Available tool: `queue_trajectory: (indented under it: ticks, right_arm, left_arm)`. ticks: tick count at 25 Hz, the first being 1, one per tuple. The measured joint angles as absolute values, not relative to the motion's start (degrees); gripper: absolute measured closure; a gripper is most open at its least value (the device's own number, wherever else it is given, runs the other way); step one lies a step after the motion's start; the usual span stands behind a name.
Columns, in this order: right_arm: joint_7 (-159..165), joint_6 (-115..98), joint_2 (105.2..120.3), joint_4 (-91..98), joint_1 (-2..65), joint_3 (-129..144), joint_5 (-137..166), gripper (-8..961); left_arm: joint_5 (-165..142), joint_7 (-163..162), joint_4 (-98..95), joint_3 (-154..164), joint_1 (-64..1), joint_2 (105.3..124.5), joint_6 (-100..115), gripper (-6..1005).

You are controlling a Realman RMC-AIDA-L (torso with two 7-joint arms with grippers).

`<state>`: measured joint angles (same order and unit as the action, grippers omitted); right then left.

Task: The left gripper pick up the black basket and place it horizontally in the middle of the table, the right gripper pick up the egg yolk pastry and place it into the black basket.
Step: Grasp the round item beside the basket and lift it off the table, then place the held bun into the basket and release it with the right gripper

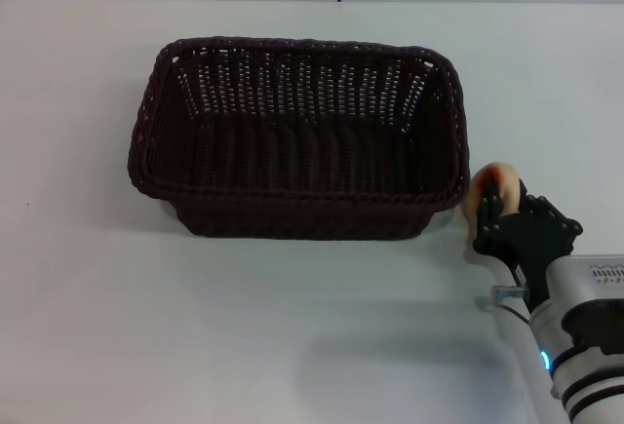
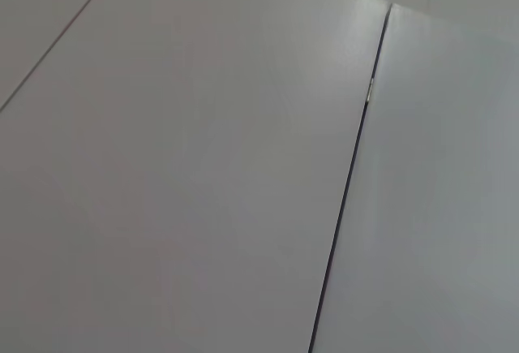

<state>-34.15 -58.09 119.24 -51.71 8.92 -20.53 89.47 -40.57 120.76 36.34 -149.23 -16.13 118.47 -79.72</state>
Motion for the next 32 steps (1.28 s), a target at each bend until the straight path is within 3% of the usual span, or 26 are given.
queue_trajectory:
  ticks: [20, 32]
  right_arm:
    - [-35.4, -78.3, 119.19, -47.9, 12.5, -21.2, 89.8, 837]
    - [-41.1, -77.4, 119.33, -51.6, 15.8, -19.8, 103.8, 889]
  left_arm:
    - [-40.6, 120.4, 35.6, -148.8, -15.3, 118.47, -80.1, 623]
    - [-40.6, 120.4, 34.9, -148.4, -14.8, 118.56, -80.1, 623]
